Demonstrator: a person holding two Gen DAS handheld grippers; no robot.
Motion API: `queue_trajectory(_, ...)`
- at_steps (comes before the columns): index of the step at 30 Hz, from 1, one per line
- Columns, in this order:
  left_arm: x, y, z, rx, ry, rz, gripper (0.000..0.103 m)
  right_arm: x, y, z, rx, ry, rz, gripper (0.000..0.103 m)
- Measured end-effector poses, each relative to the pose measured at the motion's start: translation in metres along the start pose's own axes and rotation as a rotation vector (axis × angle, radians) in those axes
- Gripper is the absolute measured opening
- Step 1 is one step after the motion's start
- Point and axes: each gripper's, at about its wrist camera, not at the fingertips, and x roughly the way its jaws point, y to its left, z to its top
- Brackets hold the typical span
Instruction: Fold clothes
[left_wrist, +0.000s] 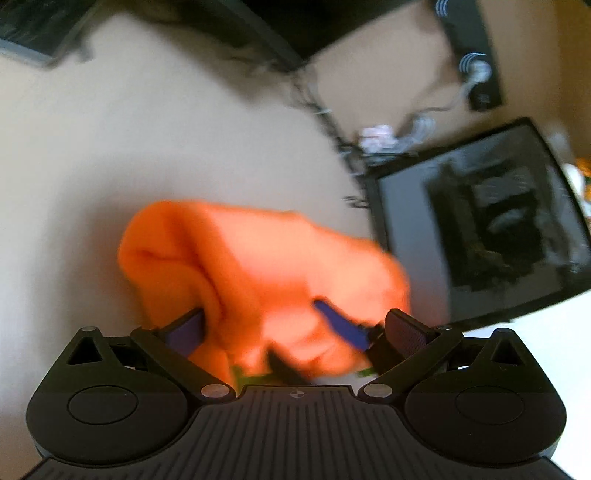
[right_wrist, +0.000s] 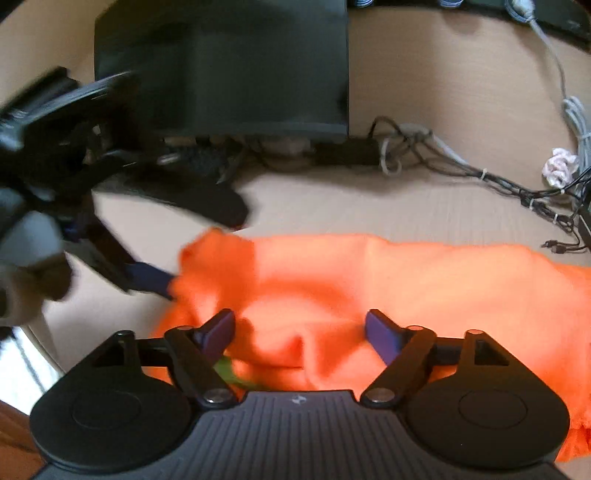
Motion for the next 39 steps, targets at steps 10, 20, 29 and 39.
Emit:
queue_trajectory(10, 0.022, -0.067, 0.004, 0.156, 0.032, -0.093, 0.103, 0.019, 0.006, -0.010, -0.030, -0.006, -0.111, 0.056)
queue_trajectory(20, 0.013, -0.039, 0.010, 0.148, -0.047, 0.104, 0.103, 0.004, -0.133, -0.063, 1.157, -0.091, 0.369, 0.039)
queue_trajectory(29, 0.101, -0.078, 0.020, 0.360, 0.106, 0.231, 0.103, -0.058, -0.083, -0.026, 0.545, -0.168, -0.080, 0.077)
queue_trajectory(39, 0.152, -0.110, 0.026, 0.466, 0.215, 0.260, 0.103, -0.016, -0.004, -0.017, -0.263, -0.059, -0.414, 0.085)
